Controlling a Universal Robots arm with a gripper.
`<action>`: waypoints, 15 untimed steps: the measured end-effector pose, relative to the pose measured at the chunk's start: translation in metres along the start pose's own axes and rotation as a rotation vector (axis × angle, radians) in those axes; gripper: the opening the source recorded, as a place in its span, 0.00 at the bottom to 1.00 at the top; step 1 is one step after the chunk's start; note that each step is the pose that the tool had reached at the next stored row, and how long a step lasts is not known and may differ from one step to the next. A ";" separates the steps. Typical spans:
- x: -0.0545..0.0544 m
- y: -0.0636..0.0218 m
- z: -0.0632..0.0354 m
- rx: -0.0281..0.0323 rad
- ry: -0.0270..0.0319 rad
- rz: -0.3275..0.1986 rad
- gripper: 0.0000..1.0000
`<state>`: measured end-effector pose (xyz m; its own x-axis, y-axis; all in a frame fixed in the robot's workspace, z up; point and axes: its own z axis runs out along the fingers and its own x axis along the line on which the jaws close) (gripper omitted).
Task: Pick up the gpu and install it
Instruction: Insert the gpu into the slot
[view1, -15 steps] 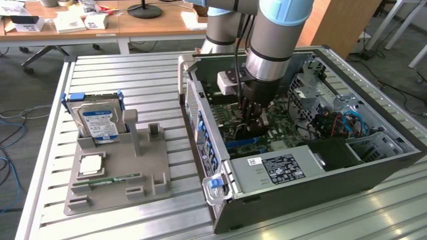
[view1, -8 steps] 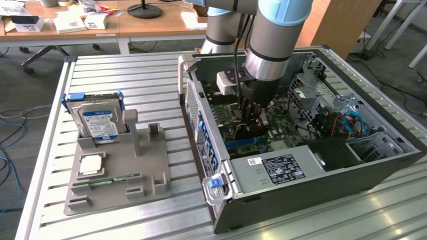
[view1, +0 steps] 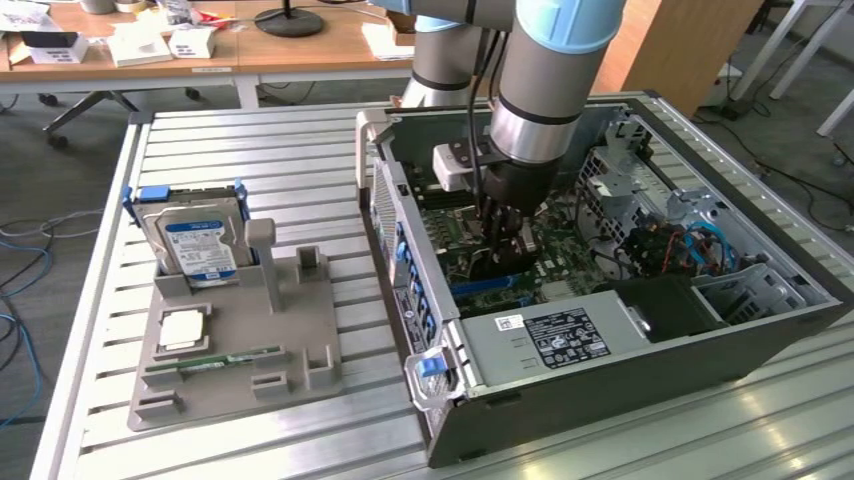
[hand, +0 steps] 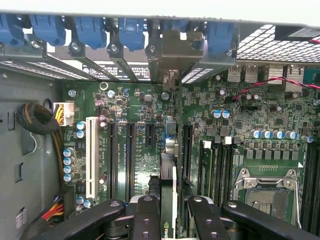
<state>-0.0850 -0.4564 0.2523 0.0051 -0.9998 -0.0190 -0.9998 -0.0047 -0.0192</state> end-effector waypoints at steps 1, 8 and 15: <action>0.000 0.0000 0.0001 0.0000 -0.0001 0.000 0.26; 0.000 0.0005 0.0003 0.0007 -0.0001 -0.001 0.26; 0.000 0.0006 0.0014 0.0010 -0.0004 0.000 0.26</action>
<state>-0.0855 -0.4563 0.2510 0.0056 -0.9998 -0.0195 -0.9998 -0.0052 -0.0202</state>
